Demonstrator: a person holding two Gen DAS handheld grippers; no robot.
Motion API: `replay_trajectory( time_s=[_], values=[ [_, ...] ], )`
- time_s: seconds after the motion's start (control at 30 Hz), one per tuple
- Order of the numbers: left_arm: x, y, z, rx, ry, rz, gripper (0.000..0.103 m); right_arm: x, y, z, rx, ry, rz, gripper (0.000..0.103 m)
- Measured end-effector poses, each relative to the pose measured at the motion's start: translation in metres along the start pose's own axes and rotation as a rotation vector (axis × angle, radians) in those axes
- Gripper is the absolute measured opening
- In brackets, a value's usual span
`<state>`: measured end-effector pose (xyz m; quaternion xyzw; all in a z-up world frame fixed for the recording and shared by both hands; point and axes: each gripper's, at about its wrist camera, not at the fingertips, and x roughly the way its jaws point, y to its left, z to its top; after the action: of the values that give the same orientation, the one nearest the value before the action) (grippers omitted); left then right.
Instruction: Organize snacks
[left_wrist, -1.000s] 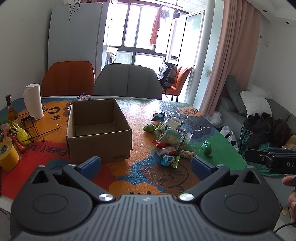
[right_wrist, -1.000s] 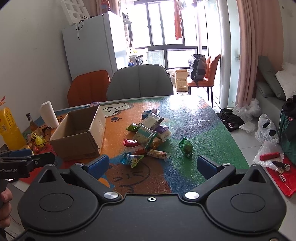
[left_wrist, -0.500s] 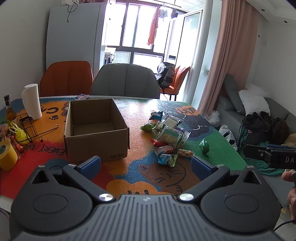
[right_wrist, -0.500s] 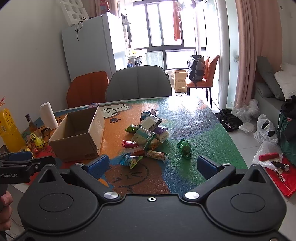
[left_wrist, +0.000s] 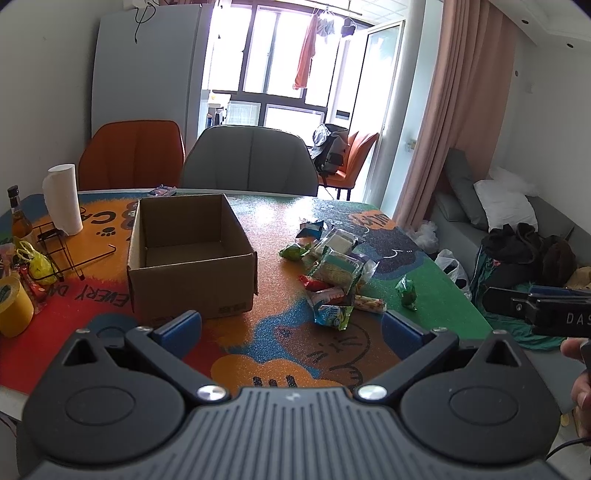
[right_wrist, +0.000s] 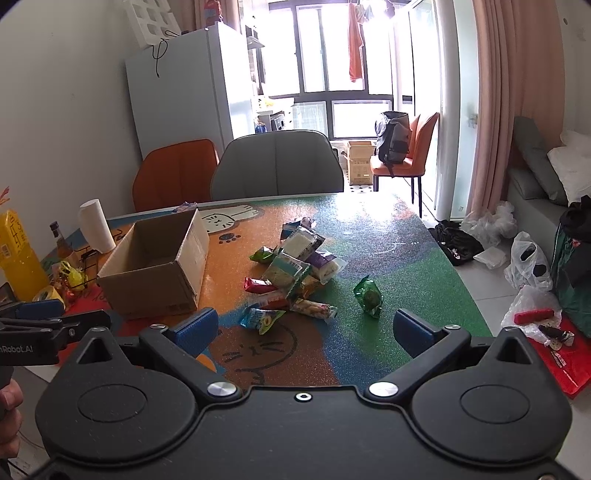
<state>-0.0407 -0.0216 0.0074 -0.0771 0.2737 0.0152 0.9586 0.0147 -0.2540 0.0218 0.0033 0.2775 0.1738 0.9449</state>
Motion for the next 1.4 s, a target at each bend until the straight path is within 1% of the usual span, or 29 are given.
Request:
replay_trajectory(
  time_s=[0.37,0.5,0.73,0.9,1.1,1.23,1.33,1.4],
  values=[
    [0.003,-0.002,0.0,0.001,-0.002,-0.021,0.103,0.004,0.0,0.001,-0.004,0.004,0.0,0.103],
    [0.01,-0.004,0.0,-0.001,0.003,-0.027,0.103,0.011,-0.002,0.003,0.021,0.012,0.001,0.103],
    [0.033,-0.001,-0.001,-0.017,0.034,-0.048,0.103,0.027,-0.008,0.0,0.039,0.032,0.014,0.103],
    [0.051,0.001,0.004,-0.036,0.042,-0.065,0.103,0.04,-0.019,0.002,0.061,0.031,0.037,0.103],
    [0.074,-0.002,0.01,-0.053,0.044,-0.1,0.103,0.062,-0.037,0.003,0.11,0.054,0.076,0.103],
    [0.091,-0.006,0.012,-0.058,0.061,-0.125,0.101,0.075,-0.044,0.004,0.107,0.056,0.065,0.102],
    [0.105,-0.009,0.012,-0.06,0.073,-0.129,0.101,0.086,-0.05,0.006,0.111,0.069,0.062,0.098],
    [0.115,-0.012,0.012,-0.059,0.081,-0.133,0.099,0.095,-0.054,0.006,0.111,0.08,0.054,0.096]
  ],
)
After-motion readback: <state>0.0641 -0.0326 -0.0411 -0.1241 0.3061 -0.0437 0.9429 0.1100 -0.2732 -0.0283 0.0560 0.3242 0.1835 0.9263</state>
